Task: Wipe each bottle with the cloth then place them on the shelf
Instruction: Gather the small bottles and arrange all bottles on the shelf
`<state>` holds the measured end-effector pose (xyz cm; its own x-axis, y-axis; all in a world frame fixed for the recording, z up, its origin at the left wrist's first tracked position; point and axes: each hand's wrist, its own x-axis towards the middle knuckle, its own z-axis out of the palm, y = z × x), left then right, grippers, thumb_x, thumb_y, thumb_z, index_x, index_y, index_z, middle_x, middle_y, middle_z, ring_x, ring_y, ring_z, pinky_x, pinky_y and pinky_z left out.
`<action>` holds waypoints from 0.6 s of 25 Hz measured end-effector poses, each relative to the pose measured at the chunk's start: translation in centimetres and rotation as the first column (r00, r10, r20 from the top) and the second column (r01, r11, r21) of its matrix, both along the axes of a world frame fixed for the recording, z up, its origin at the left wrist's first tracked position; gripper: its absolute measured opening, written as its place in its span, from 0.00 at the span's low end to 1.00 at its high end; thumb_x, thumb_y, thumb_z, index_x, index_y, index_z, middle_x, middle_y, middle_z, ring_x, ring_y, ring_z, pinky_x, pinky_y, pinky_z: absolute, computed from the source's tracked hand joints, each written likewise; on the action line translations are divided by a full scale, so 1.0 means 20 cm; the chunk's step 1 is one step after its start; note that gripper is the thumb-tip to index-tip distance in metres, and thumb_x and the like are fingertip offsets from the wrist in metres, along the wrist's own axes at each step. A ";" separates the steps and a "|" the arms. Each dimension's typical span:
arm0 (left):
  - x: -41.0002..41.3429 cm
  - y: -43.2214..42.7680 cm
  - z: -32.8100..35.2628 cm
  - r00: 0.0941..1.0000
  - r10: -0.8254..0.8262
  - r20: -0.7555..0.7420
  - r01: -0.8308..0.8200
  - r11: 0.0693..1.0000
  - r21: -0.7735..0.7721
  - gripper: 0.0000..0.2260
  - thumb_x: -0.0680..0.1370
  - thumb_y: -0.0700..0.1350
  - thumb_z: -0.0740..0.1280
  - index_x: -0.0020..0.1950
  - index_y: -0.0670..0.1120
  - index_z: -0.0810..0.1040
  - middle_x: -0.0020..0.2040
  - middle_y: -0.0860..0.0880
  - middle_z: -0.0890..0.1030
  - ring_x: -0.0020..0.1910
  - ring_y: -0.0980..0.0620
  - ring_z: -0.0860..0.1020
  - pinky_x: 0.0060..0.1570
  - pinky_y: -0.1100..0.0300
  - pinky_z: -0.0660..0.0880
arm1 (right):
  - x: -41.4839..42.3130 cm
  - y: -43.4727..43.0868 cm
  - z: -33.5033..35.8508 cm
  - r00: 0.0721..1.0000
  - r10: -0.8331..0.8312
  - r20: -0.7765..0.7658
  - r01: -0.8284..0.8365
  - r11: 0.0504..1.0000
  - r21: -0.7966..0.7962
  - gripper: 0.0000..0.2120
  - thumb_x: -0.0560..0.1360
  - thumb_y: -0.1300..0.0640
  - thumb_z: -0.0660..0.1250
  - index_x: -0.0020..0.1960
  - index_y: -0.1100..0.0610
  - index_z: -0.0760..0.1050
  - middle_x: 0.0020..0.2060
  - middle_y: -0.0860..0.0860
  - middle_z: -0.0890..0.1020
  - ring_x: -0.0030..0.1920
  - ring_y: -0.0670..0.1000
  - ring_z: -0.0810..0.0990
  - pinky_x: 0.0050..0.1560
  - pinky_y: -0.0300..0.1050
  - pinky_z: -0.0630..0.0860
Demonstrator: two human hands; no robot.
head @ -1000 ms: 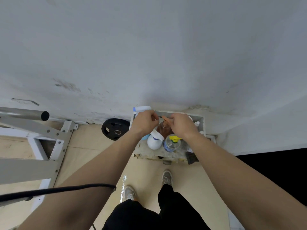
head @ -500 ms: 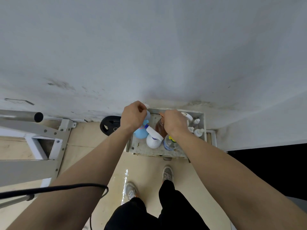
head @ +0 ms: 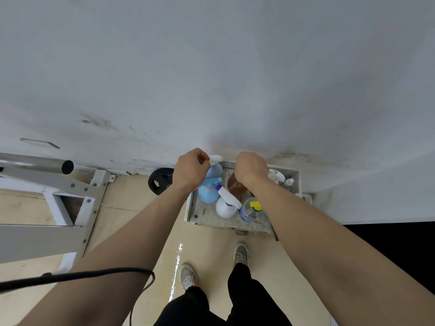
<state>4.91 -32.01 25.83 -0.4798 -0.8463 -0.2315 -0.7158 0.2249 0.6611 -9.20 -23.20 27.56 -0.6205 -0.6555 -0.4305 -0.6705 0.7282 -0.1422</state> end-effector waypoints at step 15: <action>0.02 -0.06 -0.07 0.996 -0.073 0.055 0.080 0.988 -0.133 0.06 0.76 0.43 0.68 0.53 0.48 0.80 0.48 0.51 0.80 0.45 0.50 0.78 0.43 0.54 0.77 | -0.01 0.06 -0.08 0.981 -0.007 0.195 0.018 0.998 -0.053 0.07 0.77 0.57 0.68 0.54 0.58 0.79 0.51 0.57 0.83 0.46 0.57 0.78 0.42 0.44 0.70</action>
